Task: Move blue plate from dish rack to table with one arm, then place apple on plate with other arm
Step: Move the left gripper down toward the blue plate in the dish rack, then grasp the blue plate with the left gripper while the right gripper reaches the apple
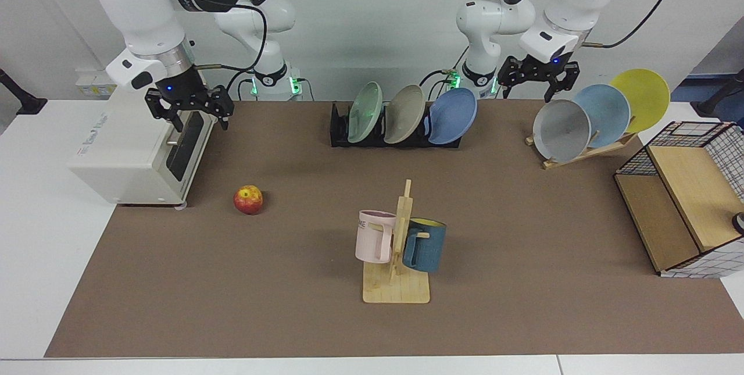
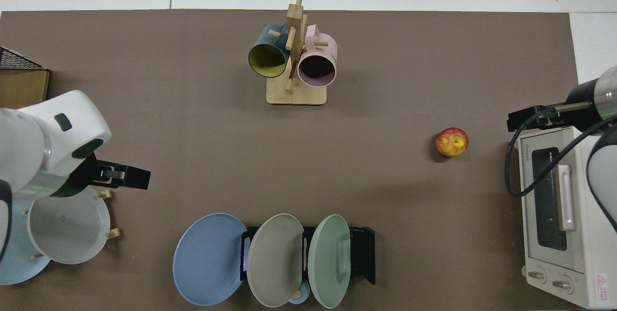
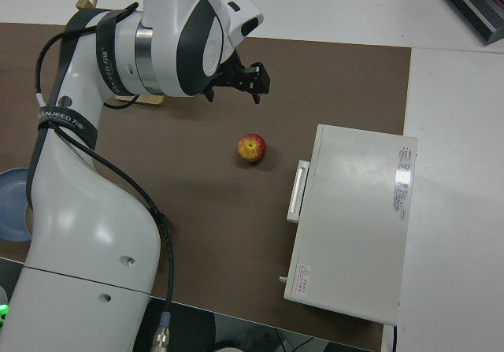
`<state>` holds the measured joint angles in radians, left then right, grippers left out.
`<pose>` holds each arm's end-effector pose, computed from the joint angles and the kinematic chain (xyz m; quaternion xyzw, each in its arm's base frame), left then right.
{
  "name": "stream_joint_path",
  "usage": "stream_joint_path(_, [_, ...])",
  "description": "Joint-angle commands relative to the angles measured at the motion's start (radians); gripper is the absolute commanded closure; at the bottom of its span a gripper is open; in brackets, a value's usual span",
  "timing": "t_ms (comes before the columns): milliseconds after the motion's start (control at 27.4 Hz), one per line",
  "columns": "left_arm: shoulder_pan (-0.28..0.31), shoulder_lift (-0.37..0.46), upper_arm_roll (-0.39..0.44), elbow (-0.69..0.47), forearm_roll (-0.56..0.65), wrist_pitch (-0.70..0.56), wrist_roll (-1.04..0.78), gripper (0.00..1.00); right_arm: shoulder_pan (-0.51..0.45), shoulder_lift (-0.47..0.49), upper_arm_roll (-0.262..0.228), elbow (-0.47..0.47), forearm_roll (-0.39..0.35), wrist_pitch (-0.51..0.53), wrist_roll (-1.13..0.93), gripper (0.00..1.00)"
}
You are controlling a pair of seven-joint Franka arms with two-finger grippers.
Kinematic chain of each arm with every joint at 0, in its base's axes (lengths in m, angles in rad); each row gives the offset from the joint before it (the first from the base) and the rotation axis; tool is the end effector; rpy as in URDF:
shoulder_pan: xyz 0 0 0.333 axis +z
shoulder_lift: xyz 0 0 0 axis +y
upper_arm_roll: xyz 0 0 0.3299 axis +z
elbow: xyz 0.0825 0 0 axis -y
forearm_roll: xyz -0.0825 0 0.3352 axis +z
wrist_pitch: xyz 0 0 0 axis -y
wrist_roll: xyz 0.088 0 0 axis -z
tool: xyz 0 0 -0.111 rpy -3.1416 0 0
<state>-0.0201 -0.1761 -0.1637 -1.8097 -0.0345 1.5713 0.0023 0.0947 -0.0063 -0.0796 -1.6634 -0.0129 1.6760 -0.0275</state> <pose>0.4353 -0.0919 0.6161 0.9954 -0.0906 -0.0324 0.0001 0.5115 0.0063 0.6074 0.9997 0.0219 0.0094 0.0062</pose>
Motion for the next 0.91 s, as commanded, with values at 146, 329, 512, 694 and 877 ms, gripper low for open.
stream_joint_path(146, [-0.011, -0.154, -0.014, -0.301, -0.074, 0.139, 0.013, 0.01, -0.010, -0.023, 0.008, -0.027, 0.010, 0.011, 0.012, 0.00])
stream_joint_path(329, [-0.014, -0.192, -0.043, -0.431, -0.077, 0.197, 0.013, 0.01, -0.010, -0.023, 0.009, -0.027, 0.010, 0.011, 0.012, 0.00])
stream_joint_path(512, [-0.032, -0.194, -0.053, -0.508, -0.097, 0.254, 0.012, 0.01, -0.010, -0.023, 0.008, -0.027, 0.010, 0.011, 0.012, 0.00])
stream_joint_path(694, [-0.034, -0.212, -0.069, -0.580, -0.140, 0.285, 0.012, 0.01, -0.010, -0.024, 0.009, -0.027, 0.010, 0.008, 0.011, 0.00])
stream_joint_path(877, [-0.037, -0.223, -0.083, -0.640, -0.156, 0.282, 0.012, 0.02, 0.002, -0.029, 0.011, -0.032, 0.010, 0.007, 0.003, 0.00])
